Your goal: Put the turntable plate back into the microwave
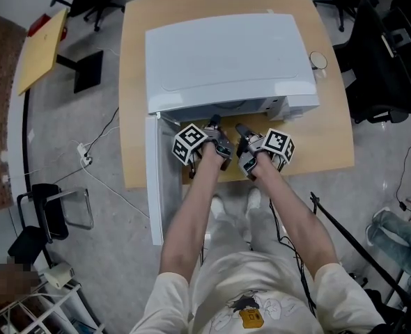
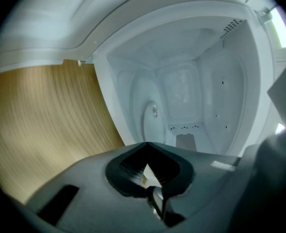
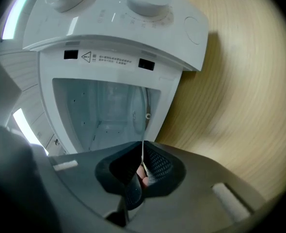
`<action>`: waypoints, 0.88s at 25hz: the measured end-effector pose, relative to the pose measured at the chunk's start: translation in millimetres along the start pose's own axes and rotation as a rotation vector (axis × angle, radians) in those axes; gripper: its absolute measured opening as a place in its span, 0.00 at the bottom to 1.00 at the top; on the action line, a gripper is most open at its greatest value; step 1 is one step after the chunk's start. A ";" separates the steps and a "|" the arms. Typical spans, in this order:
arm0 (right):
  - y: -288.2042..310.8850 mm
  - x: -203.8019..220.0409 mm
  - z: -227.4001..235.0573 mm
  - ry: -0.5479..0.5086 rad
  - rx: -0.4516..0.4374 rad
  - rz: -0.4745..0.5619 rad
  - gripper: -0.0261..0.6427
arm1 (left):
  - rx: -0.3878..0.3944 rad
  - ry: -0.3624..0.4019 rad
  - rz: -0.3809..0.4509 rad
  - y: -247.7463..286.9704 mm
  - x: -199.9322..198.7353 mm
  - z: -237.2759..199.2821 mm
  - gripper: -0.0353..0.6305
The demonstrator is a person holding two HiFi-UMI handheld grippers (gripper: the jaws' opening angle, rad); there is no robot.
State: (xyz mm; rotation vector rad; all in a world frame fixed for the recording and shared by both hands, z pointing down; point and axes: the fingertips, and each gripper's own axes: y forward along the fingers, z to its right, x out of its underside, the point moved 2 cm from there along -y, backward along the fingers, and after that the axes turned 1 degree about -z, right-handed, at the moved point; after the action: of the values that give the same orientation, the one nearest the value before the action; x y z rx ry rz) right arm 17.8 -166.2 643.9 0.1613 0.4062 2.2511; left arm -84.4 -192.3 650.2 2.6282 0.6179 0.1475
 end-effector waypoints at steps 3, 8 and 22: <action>-2.0 0.5 -8.1 -0.109 0.020 -0.012 0.06 | -0.011 0.126 -0.032 -9.4 10.0 5.8 0.05; -11.8 9.2 -24.0 -0.359 0.070 -0.055 0.05 | -0.068 0.394 -0.066 -40.4 24.3 14.5 0.05; -51.0 45.3 -64.7 -1.014 0.169 -0.102 0.05 | -0.156 1.139 -0.057 -94.8 66.8 58.8 0.05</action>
State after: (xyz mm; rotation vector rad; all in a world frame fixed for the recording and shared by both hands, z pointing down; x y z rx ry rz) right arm 8.6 -116.1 564.8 1.2588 0.0397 1.7456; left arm -51.0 -108.9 556.2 2.1611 0.9444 1.6417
